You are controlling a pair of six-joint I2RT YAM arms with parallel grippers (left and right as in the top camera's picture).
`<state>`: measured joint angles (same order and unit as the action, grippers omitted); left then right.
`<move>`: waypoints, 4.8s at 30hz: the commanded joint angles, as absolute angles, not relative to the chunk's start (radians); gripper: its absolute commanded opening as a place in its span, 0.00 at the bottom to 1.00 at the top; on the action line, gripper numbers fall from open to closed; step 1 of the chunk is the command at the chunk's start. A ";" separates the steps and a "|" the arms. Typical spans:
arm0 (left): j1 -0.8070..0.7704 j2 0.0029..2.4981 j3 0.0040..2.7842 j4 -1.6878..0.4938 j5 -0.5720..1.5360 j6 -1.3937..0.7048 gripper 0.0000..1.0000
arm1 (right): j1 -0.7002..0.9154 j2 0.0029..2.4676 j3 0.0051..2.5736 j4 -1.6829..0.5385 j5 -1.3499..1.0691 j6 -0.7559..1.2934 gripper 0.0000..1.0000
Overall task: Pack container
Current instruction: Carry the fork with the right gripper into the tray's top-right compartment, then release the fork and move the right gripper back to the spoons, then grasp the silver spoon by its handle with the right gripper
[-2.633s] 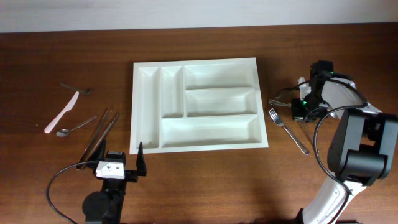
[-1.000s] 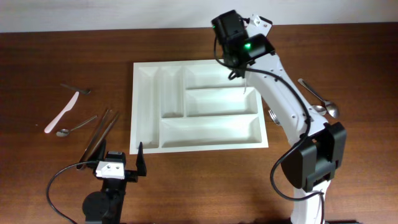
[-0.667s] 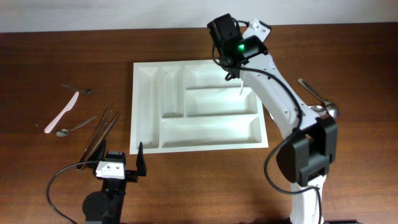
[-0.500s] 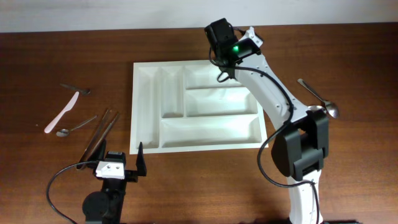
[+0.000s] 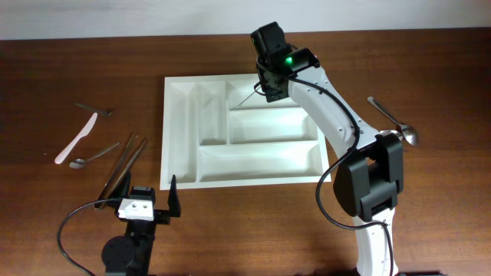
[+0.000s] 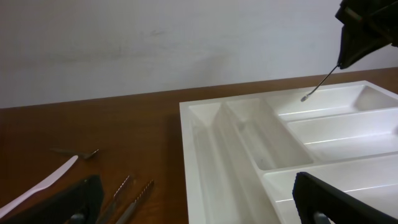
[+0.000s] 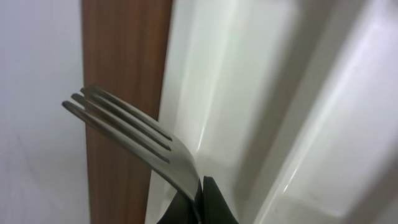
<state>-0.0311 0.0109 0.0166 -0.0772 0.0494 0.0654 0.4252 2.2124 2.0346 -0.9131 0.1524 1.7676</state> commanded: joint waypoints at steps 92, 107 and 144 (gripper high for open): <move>-0.025 0.005 0.009 -0.075 0.057 0.084 0.99 | -0.314 2.214 1.795 -0.974 -0.045 -0.114 0.99; -0.025 0.005 0.009 -0.075 0.057 0.084 0.99 | -0.311 2.311 1.772 -0.884 -0.052 -0.254 0.95; -0.025 0.005 0.009 -0.075 0.057 0.084 0.99 | -0.354 2.315 1.772 -0.913 -0.078 -0.178 0.04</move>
